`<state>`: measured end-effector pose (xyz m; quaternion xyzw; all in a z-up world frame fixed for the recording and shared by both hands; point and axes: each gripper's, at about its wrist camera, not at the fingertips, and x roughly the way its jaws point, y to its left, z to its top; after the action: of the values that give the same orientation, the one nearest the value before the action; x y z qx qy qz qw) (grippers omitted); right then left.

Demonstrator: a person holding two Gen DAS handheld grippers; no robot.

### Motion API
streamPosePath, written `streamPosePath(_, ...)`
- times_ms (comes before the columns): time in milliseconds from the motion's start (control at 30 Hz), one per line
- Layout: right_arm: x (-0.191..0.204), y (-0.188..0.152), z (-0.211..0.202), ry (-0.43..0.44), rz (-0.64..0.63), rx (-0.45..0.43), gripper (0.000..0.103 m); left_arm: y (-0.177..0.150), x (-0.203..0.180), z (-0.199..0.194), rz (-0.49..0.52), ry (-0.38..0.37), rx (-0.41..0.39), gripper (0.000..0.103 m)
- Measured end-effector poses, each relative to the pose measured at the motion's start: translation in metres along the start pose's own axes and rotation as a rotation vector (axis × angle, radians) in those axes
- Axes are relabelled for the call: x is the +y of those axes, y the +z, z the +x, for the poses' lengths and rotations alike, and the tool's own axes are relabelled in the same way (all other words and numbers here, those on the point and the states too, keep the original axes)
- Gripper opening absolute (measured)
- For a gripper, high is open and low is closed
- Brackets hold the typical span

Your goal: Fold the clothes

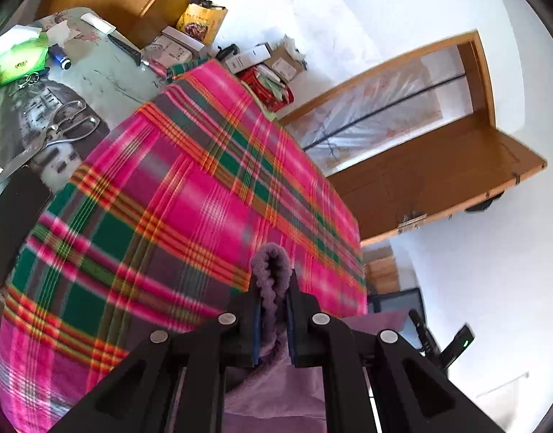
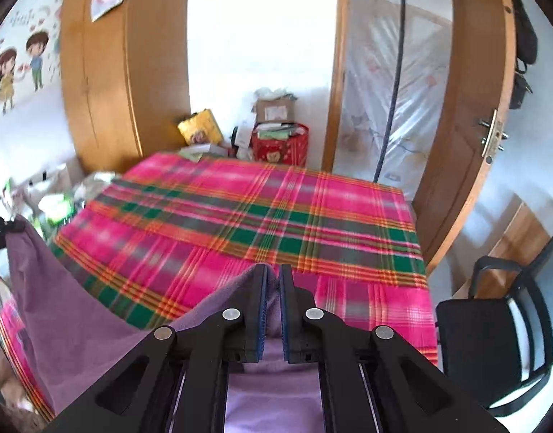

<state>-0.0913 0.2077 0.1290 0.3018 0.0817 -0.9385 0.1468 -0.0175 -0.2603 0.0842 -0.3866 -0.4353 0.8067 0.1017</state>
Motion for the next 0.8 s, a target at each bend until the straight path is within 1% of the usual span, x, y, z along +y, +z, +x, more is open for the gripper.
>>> streamPosePath(100,-0.010,0.006,-0.010,-0.037,0.024,-0.052,0.000,0.013,-0.008,0.002,0.013,-0.022,-0.023,0.011)
streamPosePath(133,-0.012,0.006,-0.011,-0.038,0.028,-0.052,0.000,0.016,-0.010,0.004,0.022,-0.023,-0.031,0.011)
streamPosePath(167,-0.014,0.005,-0.011,-0.034,0.029,-0.046,0.000,0.016,-0.009,0.008,0.015,-0.007,-0.013,0.011)
streamPosePath(300,-0.006,-0.008,0.017,0.002,-0.016,0.073,0.002,0.009,-0.005,0.025,0.009,0.004,0.046,0.011)
streamPosePath(367,0.000,-0.015,0.037,0.023,-0.026,0.129,0.004,0.006,-0.002,0.025,0.007,-0.006,0.046,0.011)
streamPosePath(433,0.003,-0.021,0.055,0.046,-0.027,0.175,0.012,0.006,0.002,0.022,-0.004,0.006,0.038,0.011)
streamPosePath(500,0.007,-0.026,0.074,0.054,-0.035,0.221,0.026,0.006,0.007,0.018,-0.014,0.022,0.037,0.011)
streamPosePath(567,0.012,-0.029,0.087,0.083,-0.060,0.257,0.027,0.005,0.010,0.018,-0.019,0.034,0.039,0.011)
streamPosePath(633,0.018,-0.030,0.094,0.124,-0.086,0.268,0.029,0.006,0.014,0.020,-0.025,0.045,0.050,0.011)
streamPosePath(667,0.023,-0.031,0.095,0.146,-0.107,0.272,0.035,0.006,0.016,0.021,-0.029,0.050,0.055,0.011)
streamPosePath(700,0.029,-0.031,0.097,0.160,-0.145,0.285,0.044,0.006,0.018,0.023,-0.036,0.055,0.060,0.011)
streamPosePath(800,0.045,-0.035,0.109,0.096,-0.292,0.334,0.045,0.009,0.023,0.026,-0.045,0.056,0.070,0.011)
